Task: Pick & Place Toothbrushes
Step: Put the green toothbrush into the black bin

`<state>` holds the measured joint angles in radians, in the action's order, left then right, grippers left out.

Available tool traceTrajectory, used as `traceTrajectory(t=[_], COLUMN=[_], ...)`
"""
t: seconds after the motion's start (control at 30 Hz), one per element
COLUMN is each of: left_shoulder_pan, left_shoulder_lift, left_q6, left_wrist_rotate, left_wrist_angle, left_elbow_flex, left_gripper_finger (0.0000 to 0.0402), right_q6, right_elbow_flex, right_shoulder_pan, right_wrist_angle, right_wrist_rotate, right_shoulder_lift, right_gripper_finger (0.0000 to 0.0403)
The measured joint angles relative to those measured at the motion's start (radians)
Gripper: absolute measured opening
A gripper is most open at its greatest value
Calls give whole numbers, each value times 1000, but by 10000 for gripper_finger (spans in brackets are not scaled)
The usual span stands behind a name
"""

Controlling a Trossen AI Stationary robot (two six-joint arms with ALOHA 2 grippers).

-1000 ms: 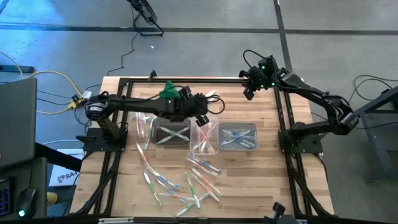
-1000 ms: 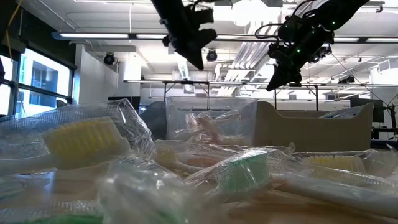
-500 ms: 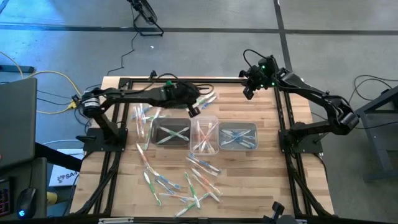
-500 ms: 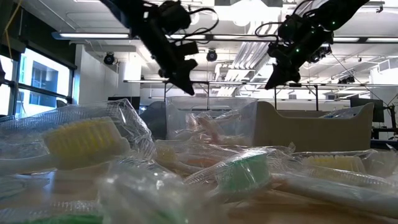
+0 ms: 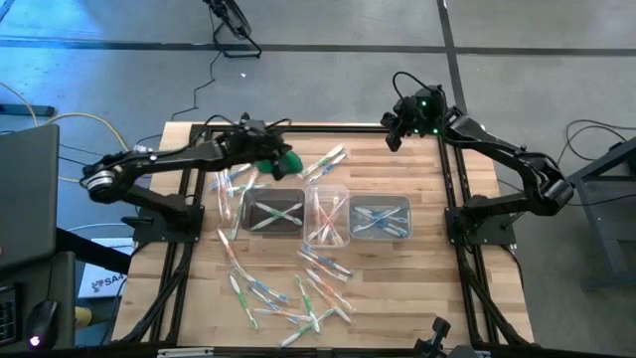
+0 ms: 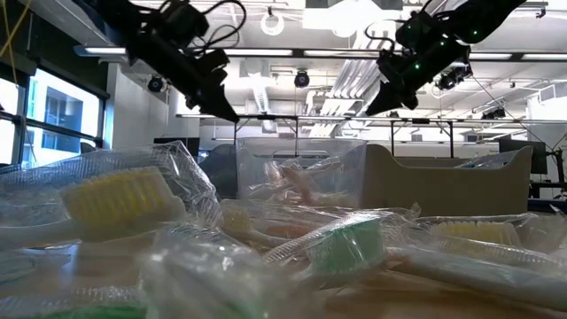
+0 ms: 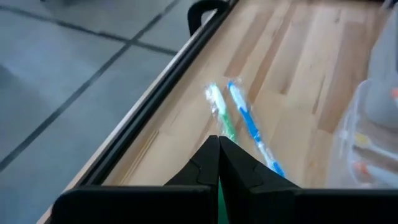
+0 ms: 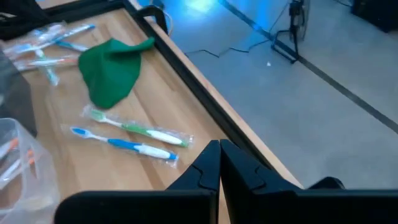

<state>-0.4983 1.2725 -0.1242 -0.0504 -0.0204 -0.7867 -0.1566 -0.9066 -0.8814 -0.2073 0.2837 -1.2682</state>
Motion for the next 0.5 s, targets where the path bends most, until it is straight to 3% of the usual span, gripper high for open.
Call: traceTrajectory(t=[0.17, 0.5], left_shoulder_pan=[1, 1], left_shoulder_lift=[-46, -46], left_q6=[-2, -3], left_wrist_rotate=[19, -36], left_wrist_angle=[-16, -102], left_elbow_flex=[21, 22], left_gripper_finger=[0, 0], right_q6=[1, -2], right_elbow_flex=[0, 0], right_shoulder_pan=[0, 25], right_wrist_angle=[2, 2], right_wrist_rotate=[62, 57], right_shoulder_lift=[0, 0], right_gripper_finger=[2, 2])
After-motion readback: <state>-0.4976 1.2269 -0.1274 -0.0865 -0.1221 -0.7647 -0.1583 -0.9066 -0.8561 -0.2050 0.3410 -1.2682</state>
